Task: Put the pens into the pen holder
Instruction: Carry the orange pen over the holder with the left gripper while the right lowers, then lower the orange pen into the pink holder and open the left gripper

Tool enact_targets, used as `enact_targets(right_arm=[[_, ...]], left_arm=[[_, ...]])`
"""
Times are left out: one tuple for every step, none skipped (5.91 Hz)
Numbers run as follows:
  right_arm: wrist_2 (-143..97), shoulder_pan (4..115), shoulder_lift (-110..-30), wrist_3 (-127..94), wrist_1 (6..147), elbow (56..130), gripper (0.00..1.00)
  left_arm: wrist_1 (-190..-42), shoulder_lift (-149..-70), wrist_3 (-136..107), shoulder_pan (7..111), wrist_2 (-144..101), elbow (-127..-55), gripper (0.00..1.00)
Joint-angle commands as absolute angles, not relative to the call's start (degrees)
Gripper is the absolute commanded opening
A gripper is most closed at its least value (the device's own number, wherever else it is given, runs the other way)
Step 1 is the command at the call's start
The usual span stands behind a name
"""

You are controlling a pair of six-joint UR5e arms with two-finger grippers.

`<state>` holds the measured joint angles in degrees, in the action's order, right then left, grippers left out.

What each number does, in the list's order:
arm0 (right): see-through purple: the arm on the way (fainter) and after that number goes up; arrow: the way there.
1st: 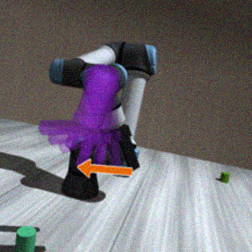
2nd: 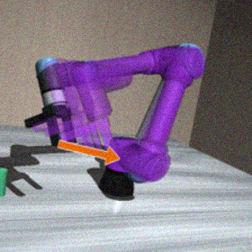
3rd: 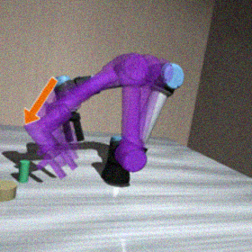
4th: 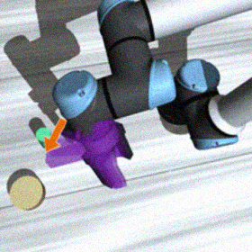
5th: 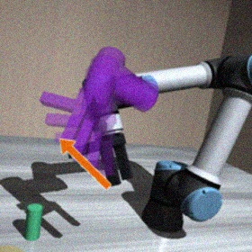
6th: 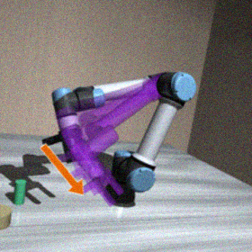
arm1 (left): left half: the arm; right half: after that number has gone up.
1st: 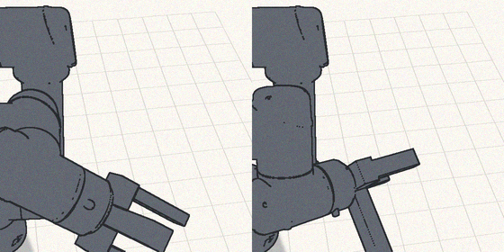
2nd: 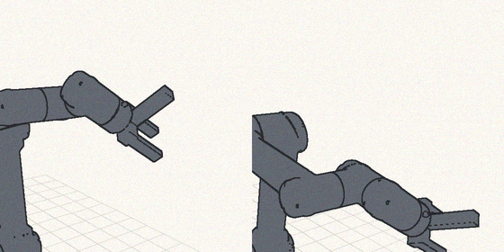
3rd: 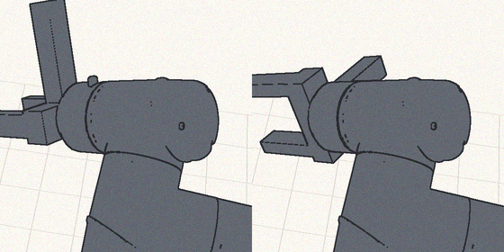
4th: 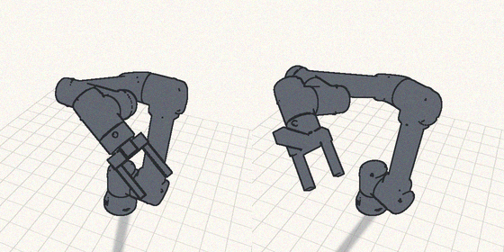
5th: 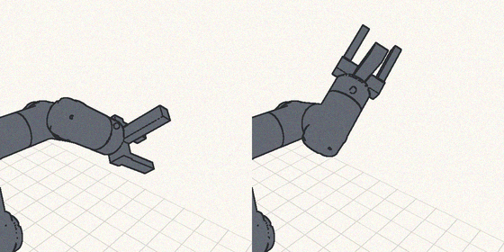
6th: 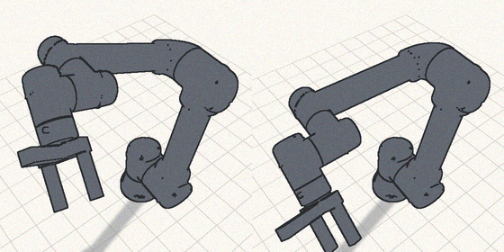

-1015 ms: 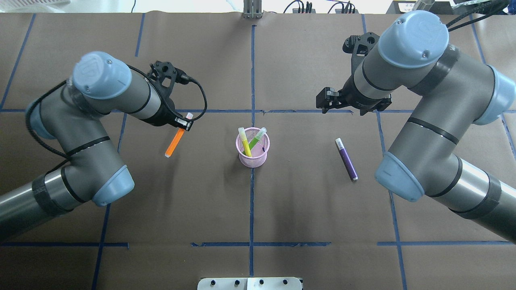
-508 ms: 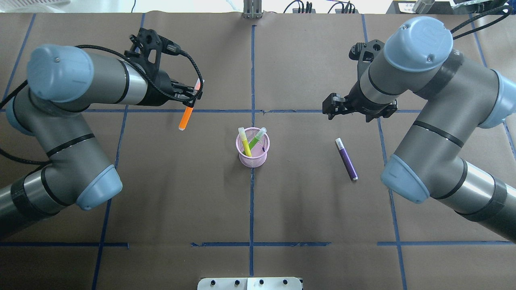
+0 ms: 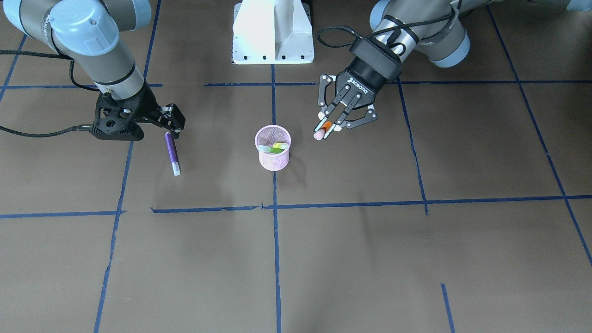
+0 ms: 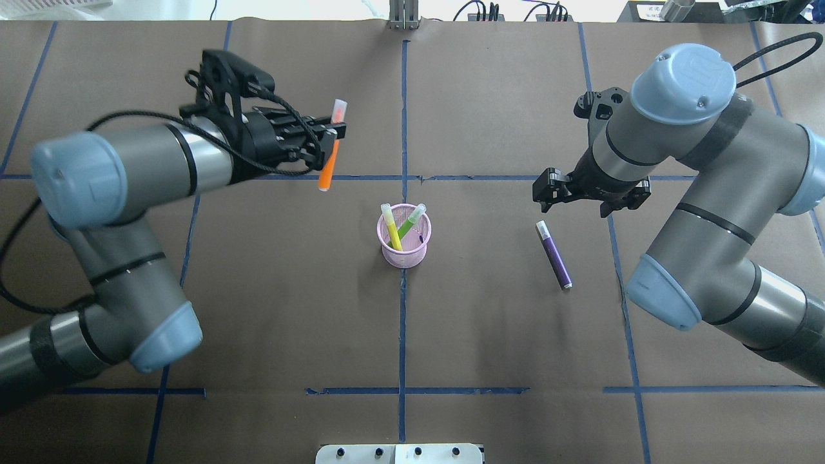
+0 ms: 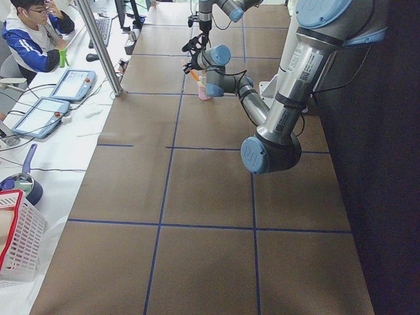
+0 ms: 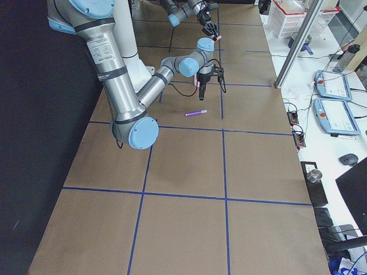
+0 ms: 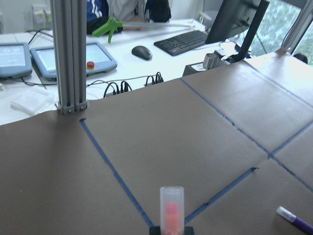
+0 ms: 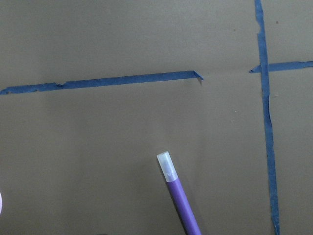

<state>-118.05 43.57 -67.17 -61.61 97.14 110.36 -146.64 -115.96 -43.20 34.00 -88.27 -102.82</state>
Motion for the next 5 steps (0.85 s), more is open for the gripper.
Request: enact_targets(right_arm=[[-118.6, 43.6, -67.9, -57.8, 97.1, 110.2, 1.0], [-118.5, 43.6, -68.5, -57.4, 97.1, 109.3, 1.0], [-118.3, 43.5, -68.5, -57.6, 97.1, 109.0, 1.0], [-118.4, 43.5, -68.4, -58.0, 97.1, 108.5, 1.0], [-118.4, 43.5, -68.4, -58.1, 97.1, 108.5, 1.0]], left_arm=[[-162.4, -116.5, -43.2, 26.2, -78.8, -96.5, 0.0], [-167.5, -119.1, -43.2, 24.5, -77.2, -92.7, 0.0], [-169.1, -122.4, -43.2, 21.8, -72.0, -89.4, 0.0], [-168.9, -124.5, -42.9, 21.1, -70.5, -85.9, 0.0], [-168.7, -124.6, -42.3, 21.1, -70.5, -85.4, 0.0]])
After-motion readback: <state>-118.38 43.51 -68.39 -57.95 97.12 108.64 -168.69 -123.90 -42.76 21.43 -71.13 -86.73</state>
